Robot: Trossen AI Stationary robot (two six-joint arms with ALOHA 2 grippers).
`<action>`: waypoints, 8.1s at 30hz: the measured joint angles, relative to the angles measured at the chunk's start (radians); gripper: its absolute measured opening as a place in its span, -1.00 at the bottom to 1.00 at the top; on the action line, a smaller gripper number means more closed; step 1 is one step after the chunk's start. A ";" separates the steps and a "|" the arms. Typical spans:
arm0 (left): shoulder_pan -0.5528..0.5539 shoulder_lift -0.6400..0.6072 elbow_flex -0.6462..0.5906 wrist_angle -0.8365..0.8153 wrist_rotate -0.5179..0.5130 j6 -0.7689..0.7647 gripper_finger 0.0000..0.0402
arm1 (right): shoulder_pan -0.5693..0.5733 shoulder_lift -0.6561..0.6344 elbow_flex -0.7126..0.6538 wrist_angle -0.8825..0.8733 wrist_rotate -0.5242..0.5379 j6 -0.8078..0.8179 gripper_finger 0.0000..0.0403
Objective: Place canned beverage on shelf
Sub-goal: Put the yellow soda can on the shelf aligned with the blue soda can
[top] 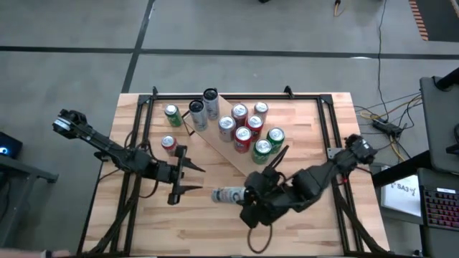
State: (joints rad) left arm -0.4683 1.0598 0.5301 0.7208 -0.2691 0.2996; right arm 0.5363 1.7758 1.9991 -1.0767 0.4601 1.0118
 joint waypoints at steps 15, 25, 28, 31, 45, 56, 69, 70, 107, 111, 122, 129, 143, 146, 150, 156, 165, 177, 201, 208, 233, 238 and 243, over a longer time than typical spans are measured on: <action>0.000 0.100 0.038 -0.023 0.000 -0.104 0.40 | -0.086 0.211 0.341 -0.240 0.000 -0.267 0.20; -0.002 0.246 0.221 -0.291 -0.242 -0.186 0.40 | -0.099 0.218 0.356 -0.268 0.016 -0.386 0.20; -0.007 0.279 0.265 -0.369 -0.261 -0.210 0.40 | -0.099 0.216 0.356 -0.281 0.019 -0.407 0.20; -0.010 0.314 0.301 -0.452 -0.264 -0.232 0.40 | -0.099 0.216 0.356 -0.274 0.026 -0.426 0.20; -0.011 0.406 0.400 -0.578 -0.288 -0.159 0.27 | -0.101 0.214 0.356 -0.274 0.038 -0.438 0.20; -0.016 0.395 0.386 -0.550 -0.330 -0.063 0.15 | -0.102 0.204 0.357 -0.256 0.032 -0.446 0.44; -0.044 0.305 0.256 -0.366 -0.313 0.013 0.15 | -0.105 0.091 0.359 -0.100 0.052 -0.623 0.51; -0.051 0.293 0.240 -0.341 -0.307 0.020 0.15 | -0.105 0.082 0.360 -0.082 0.053 -0.652 0.51; -0.218 0.109 0.082 0.140 -0.422 0.178 0.15 | -0.099 0.241 0.344 0.541 0.134 -1.100 0.51; -0.217 0.119 0.083 0.162 -0.425 0.184 0.15 | -0.117 0.250 0.344 0.598 0.130 -1.143 0.51; -0.217 0.127 0.093 0.165 -0.433 0.178 0.39 | -0.130 0.255 0.344 0.632 0.128 -1.163 0.16; -0.218 0.119 0.095 0.170 -0.445 0.138 0.44 | -0.133 0.249 0.343 0.607 0.134 -1.154 0.16; -0.269 0.109 0.096 0.153 -0.780 0.186 0.81 | -0.168 0.211 0.354 0.495 0.147 -1.110 0.16; -0.317 0.102 0.095 0.153 -0.851 0.245 0.88 | -0.187 0.187 0.356 0.436 0.141 -1.068 0.16; -0.366 0.080 0.095 0.156 -0.980 0.279 0.90 | -0.227 0.171 0.356 0.403 0.139 -1.047 0.16; -0.401 0.053 0.095 0.154 -1.005 0.288 0.90 | -0.298 0.179 0.354 0.407 0.117 -1.056 0.16; -0.404 0.047 0.095 0.153 -1.006 0.320 0.90 | -0.382 0.184 0.346 0.421 0.029 -1.037 0.16; -0.411 0.043 0.094 0.154 -1.022 0.320 0.90 | -0.407 0.189 0.246 0.517 0.029 -1.031 0.16; -0.482 0.032 0.094 0.151 -1.180 0.351 0.90 | -0.472 0.190 0.084 0.672 0.039 -0.977 0.16; -0.482 0.032 0.094 0.145 -1.180 0.351 0.90 | -0.484 0.190 0.054 0.691 0.040 -0.968 0.16; -0.482 0.033 0.094 0.144 -1.181 0.353 0.90 | -0.489 0.077 -0.201 0.962 -0.008 -1.027 0.16; -0.482 0.033 0.094 0.145 -1.180 0.357 0.90 | -0.495 0.016 -0.274 1.040 -0.042 -1.029 0.16; -0.482 0.033 0.094 0.145 -1.181 0.361 0.90 | -0.496 0.009 -0.281 1.036 -0.042 -1.035 0.16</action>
State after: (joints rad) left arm -0.9504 1.0924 0.6239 0.8655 -1.4497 0.6605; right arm 0.0402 1.7844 1.7181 -0.0406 0.4186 -0.0233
